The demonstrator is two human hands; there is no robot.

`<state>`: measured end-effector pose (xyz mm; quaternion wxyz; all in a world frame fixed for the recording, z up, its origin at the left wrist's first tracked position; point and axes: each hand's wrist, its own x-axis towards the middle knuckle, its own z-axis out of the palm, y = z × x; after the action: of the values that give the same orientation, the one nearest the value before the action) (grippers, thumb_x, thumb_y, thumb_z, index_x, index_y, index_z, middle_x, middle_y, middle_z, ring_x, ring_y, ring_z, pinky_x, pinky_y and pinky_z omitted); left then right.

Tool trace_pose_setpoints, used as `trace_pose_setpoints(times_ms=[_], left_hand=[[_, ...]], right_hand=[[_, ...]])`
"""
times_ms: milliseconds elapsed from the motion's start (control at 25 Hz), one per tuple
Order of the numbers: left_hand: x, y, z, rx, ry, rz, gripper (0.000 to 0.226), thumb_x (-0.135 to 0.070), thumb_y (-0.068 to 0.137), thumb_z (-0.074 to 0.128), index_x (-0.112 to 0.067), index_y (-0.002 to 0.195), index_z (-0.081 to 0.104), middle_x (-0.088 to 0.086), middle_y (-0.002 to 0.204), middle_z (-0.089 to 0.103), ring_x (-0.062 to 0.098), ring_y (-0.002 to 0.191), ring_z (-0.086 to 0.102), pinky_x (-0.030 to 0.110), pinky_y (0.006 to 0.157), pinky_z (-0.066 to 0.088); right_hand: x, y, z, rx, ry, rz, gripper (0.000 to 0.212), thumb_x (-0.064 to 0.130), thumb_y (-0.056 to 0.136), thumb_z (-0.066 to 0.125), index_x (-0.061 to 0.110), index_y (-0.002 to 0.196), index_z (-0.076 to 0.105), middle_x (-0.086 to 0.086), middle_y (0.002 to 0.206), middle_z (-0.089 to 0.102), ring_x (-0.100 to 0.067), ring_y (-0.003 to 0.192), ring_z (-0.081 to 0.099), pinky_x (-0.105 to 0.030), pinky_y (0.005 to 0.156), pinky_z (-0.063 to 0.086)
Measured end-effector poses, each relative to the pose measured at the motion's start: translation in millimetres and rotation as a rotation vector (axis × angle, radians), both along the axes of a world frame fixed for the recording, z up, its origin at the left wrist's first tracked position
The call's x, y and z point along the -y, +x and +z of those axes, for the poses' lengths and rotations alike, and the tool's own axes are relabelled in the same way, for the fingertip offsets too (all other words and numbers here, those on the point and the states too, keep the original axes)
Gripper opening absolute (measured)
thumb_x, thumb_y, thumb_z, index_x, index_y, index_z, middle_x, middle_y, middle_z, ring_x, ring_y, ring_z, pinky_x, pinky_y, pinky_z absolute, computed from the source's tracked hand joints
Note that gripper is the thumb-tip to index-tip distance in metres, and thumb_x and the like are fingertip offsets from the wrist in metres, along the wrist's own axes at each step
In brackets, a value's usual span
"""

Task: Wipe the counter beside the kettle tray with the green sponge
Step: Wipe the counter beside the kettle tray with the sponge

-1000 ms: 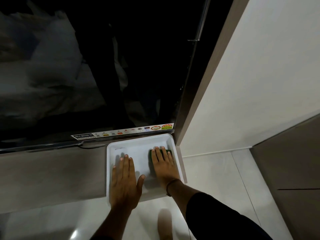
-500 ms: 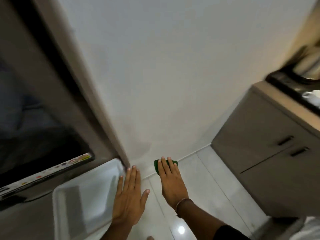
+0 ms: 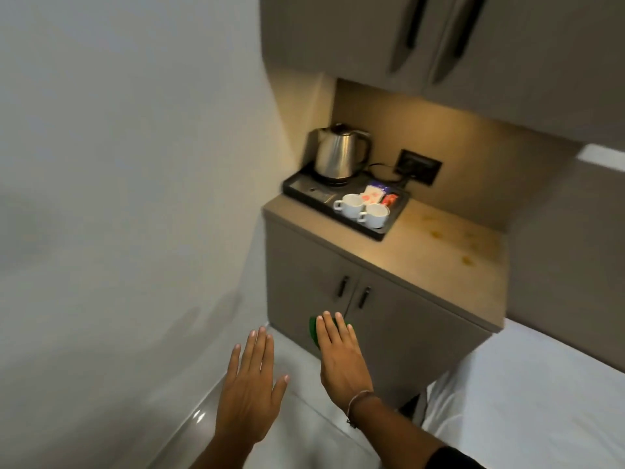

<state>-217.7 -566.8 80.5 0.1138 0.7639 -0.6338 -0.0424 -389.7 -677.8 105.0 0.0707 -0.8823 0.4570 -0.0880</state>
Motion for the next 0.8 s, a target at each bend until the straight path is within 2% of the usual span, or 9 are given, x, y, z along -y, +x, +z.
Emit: trace_pose_setpoints(times_ms=[120, 240, 360, 520, 720, 800], left_hand=[[87, -45, 4, 0.027, -0.063, -0.112, 0.084, -0.065, 0.102, 0.029, -0.006, 0.162, 0.024, 0.015, 0.172, 0.022, 0.033, 0.158, 0.015, 0.045, 0.126, -0.008], [178, -97, 19, 0.032, -0.054, -0.263, 0.083, -0.063, 0.104, 0.027, -0.007, 0.164, 0.014, 0.014, 0.174, 0.012, 0.03, 0.161, 0.005, 0.05, 0.127, -0.002], [257, -137, 31, 0.027, -0.043, -0.359, 0.082, -0.06, 0.104, 0.027, -0.006, 0.164, 0.012, 0.016, 0.175, 0.013, 0.03, 0.161, 0.005, 0.053, 0.129, 0.007], [346, -173, 39, 0.006, 0.011, -0.453, 0.081, -0.058, 0.106, 0.034, -0.008, 0.165, 0.008, 0.016, 0.176, 0.007, 0.031, 0.161, 0.001, 0.056, 0.13, 0.006], [428, -188, 20, -0.002, 0.099, -0.541, 0.078, -0.06, 0.107, 0.028, -0.016, 0.166, 0.002, 0.01, 0.177, 0.002, 0.029, 0.161, -0.005, 0.056, 0.13, 0.001], [450, -189, 10, -0.011, 0.116, -0.556, 0.077, -0.061, 0.107, 0.027, -0.018, 0.166, 0.001, 0.009, 0.177, 0.001, 0.029, 0.161, -0.006, 0.057, 0.13, 0.0]], right_hand=[[64, -66, 15, -0.025, -0.012, -0.074, 0.092, -0.017, 0.088, 0.042, 0.012, 0.164, 0.0, -0.011, 0.174, 0.0, -0.034, 0.159, -0.009, -0.051, 0.13, 0.004], [133, -132, 25, -0.019, -0.027, -0.187, 0.089, -0.012, 0.091, 0.047, 0.012, 0.164, 0.003, -0.011, 0.174, 0.003, -0.034, 0.16, -0.005, -0.049, 0.13, 0.004], [190, -179, 34, -0.003, -0.008, -0.309, 0.082, -0.004, 0.097, 0.052, 0.015, 0.164, 0.008, -0.009, 0.174, 0.01, -0.032, 0.16, 0.002, -0.047, 0.129, 0.005], [256, -223, 34, -0.063, 0.053, -0.412, 0.074, 0.012, 0.105, 0.053, 0.016, 0.164, 0.009, -0.008, 0.174, 0.01, -0.032, 0.16, 0.004, -0.047, 0.127, 0.006], [305, -240, 25, -0.079, 0.156, -0.494, 0.074, 0.018, 0.106, 0.051, 0.017, 0.164, 0.006, -0.007, 0.175, 0.006, -0.03, 0.16, 0.001, -0.045, 0.127, 0.004], [310, -243, 16, -0.061, 0.224, -0.5, 0.078, 0.029, 0.103, 0.049, 0.019, 0.164, 0.002, -0.003, 0.174, 0.001, -0.027, 0.16, -0.003, -0.045, 0.128, 0.001]])
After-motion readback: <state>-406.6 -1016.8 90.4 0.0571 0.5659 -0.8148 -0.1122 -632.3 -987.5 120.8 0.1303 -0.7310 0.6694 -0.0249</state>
